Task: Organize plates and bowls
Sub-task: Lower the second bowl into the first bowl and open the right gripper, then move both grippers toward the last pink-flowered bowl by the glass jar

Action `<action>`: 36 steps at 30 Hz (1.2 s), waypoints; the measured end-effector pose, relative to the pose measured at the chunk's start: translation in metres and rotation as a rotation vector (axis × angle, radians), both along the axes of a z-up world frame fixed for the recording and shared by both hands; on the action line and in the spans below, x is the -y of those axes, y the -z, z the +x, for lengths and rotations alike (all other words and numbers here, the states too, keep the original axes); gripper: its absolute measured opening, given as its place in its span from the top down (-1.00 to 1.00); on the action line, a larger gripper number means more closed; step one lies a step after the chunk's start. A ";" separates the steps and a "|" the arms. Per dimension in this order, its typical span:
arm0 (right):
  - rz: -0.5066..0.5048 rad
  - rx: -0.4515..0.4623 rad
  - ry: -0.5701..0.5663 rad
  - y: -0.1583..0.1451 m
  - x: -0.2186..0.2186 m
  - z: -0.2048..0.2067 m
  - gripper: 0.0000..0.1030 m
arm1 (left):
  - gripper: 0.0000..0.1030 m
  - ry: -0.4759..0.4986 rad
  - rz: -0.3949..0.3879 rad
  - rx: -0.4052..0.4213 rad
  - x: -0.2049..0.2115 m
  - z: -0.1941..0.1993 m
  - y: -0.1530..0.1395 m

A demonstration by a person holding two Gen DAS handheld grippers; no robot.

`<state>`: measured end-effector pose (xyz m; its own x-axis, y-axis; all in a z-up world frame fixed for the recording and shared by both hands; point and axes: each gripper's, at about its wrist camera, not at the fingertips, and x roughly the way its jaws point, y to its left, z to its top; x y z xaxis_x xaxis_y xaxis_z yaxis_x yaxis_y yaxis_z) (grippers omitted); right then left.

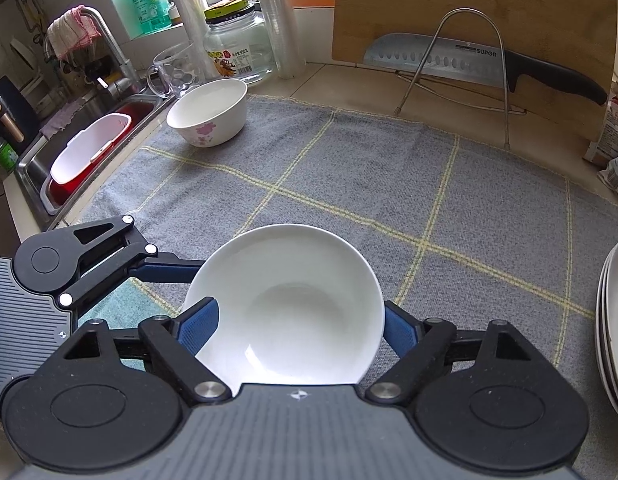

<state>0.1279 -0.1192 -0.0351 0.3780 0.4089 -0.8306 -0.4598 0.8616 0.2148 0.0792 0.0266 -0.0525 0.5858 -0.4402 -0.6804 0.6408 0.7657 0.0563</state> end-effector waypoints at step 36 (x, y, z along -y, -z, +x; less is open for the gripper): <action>-0.031 0.258 -0.191 -0.042 -0.048 -0.017 -1.00 | -0.99 -0.344 -0.025 0.184 -0.093 -0.023 -0.051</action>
